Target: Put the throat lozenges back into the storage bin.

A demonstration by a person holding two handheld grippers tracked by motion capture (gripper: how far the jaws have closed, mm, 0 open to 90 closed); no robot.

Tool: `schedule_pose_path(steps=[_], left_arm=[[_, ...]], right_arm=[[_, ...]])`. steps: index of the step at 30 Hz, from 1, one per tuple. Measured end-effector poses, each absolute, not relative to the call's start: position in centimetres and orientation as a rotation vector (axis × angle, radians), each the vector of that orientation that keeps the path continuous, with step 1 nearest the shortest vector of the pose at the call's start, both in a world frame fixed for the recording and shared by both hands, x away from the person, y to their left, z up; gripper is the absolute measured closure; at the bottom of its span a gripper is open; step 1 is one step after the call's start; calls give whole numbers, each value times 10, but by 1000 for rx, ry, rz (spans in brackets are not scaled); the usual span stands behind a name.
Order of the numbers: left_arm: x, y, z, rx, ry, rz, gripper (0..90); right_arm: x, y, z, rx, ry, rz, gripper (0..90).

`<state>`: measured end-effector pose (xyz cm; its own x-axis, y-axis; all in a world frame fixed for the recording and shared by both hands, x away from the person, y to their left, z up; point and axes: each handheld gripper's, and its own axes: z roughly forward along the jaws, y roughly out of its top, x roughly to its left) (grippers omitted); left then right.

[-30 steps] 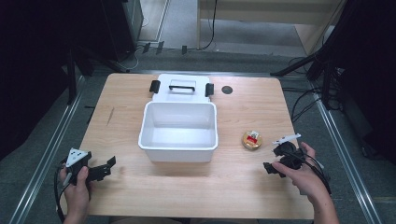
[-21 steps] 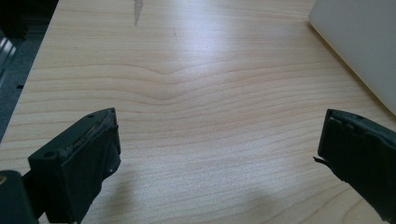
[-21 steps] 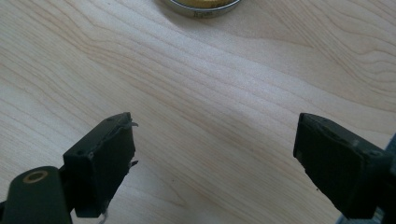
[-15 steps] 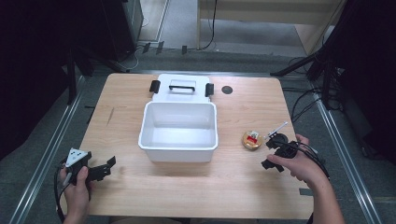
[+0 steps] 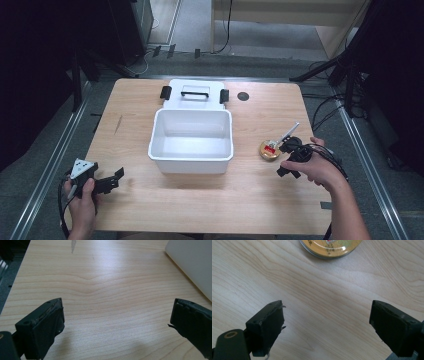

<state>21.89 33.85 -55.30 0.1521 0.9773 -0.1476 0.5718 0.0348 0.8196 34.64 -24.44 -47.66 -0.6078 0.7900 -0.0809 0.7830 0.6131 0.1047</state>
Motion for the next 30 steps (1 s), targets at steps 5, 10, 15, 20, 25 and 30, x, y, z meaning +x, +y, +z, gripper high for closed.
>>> schedule_pose_path(steps=[5,10,15,20,25,30], left_arm=[[219,339,-553,1633,1518,642,0],[219,339,-553,1633,1519,642,0],[219,339,-553,1636,1518,641,0],[219,339,-553,1638,1519,640,0],[219,339,-553,1638,1519,639,0],[219,339,-553,1638,1520,635,0]], right_arm=[[355,-238,-476,1364,2717,66,64],[361,-231,-478,1383,2729,55,50],[368,-228,-479,1397,2724,62,69],[377,-221,-483,1412,2699,53,85],[382,-217,-485,1450,2701,77,82],[390,-212,-487,1500,2672,91,75]])
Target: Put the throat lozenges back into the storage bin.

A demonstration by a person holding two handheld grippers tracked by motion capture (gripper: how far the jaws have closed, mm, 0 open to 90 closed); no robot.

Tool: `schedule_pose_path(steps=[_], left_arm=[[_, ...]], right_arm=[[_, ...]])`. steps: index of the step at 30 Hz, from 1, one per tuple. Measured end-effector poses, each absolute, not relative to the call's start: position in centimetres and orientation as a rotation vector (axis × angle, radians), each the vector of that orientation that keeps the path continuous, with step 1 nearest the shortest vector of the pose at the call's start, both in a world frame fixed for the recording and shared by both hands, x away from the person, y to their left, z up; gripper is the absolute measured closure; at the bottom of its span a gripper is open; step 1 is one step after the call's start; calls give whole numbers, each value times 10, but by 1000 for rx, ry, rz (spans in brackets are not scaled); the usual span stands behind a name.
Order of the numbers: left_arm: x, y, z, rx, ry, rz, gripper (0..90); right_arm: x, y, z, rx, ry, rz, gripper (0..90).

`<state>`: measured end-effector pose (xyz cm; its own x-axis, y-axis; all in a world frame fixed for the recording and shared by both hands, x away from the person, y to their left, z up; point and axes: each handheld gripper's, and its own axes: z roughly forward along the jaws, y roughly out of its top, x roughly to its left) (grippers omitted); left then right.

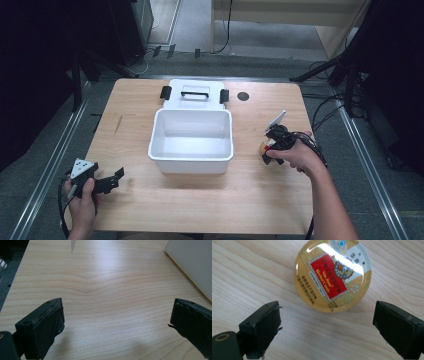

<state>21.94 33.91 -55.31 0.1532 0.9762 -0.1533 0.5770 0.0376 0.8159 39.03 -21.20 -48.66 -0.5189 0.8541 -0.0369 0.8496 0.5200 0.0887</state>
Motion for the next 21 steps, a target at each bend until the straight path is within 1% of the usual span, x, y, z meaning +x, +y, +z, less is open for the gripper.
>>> schedule_pose_path(steps=[16,21], left_arm=[[220,339,-553,1634,1523,631,0],[220,339,-553,1633,1524,629,0]], right_arm=[[410,-202,-498,1608,2598,76,63],[414,-200,-500,1644,2570,89,86]])
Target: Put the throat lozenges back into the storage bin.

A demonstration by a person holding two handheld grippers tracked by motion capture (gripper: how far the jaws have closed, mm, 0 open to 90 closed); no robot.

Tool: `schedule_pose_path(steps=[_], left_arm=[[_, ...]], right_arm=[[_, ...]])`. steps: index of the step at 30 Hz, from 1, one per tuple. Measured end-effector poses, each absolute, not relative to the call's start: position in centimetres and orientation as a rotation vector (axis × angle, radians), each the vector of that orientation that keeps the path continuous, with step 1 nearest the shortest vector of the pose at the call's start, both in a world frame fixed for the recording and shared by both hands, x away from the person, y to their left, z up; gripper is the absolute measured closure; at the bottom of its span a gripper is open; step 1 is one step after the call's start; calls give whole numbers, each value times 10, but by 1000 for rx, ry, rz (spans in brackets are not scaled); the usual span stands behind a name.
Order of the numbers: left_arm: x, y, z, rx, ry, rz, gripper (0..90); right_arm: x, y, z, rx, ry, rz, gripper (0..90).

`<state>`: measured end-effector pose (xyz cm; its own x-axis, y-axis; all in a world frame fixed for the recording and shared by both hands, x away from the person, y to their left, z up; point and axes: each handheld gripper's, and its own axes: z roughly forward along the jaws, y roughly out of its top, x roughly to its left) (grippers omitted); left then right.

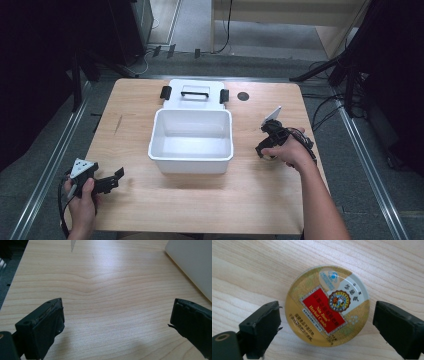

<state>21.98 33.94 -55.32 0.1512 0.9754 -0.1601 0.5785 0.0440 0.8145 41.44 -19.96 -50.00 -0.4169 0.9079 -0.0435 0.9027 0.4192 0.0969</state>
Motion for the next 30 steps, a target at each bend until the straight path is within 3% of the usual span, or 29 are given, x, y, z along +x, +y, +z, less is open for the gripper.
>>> schedule_pose_path(steps=[15,30], left_arm=[[220,339,-553,1641,1521,630,0],[220,339,-553,1641,1520,631,0]], right_arm=[[419,-201,-507,1742,2556,68,197],[414,-200,-487,1662,2589,112,203]])
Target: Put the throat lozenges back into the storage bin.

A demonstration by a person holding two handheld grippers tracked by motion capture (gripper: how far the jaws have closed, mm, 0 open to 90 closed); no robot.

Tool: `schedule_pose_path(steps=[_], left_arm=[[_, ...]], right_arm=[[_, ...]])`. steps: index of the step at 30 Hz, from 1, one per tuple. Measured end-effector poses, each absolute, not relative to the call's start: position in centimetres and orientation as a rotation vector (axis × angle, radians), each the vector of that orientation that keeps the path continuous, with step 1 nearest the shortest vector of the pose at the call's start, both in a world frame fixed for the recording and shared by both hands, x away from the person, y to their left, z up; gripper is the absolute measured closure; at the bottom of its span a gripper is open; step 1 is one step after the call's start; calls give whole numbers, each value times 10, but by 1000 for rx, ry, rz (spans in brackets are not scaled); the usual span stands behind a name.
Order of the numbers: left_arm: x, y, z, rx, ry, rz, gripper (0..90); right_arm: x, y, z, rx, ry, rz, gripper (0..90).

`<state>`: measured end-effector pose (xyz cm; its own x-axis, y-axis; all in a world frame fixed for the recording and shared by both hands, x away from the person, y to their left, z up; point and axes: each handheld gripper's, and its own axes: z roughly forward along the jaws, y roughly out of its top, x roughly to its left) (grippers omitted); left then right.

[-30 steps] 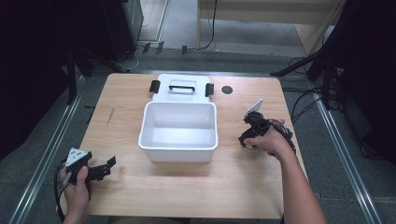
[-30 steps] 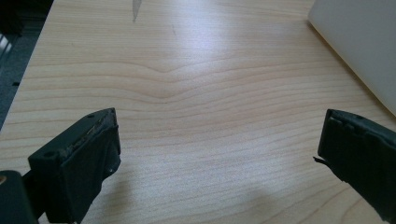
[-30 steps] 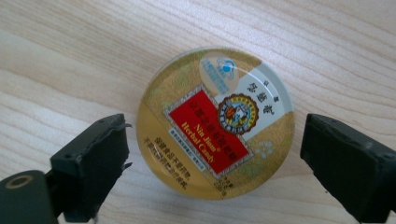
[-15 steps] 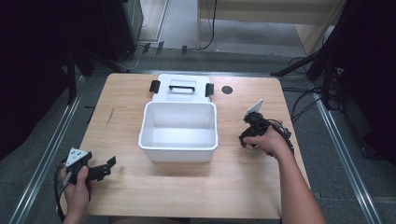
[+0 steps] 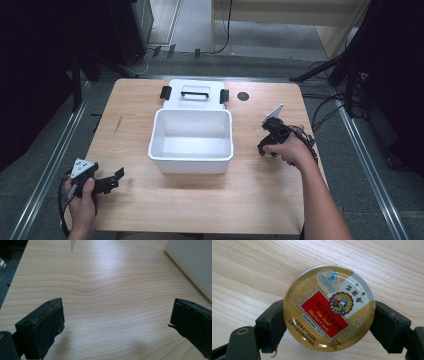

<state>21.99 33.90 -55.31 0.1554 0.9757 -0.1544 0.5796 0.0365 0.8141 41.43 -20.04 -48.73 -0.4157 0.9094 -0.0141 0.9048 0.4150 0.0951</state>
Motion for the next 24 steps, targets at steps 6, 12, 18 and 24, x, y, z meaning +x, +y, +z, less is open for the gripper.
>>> schedule_pose_path(steps=[6,12,18,24], left_arm=[[220,339,-553,1641,1519,631,0],[220,339,-553,1642,1519,631,0],[220,339,-553,1642,1519,632,0],[220,339,-553,1642,1519,632,0]], right_arm=[[412,-196,-474,1593,2628,136,203],[408,-191,-462,1519,2665,155,203],[405,-185,-447,1465,2671,163,203],[403,-180,-434,1411,2700,186,203]])
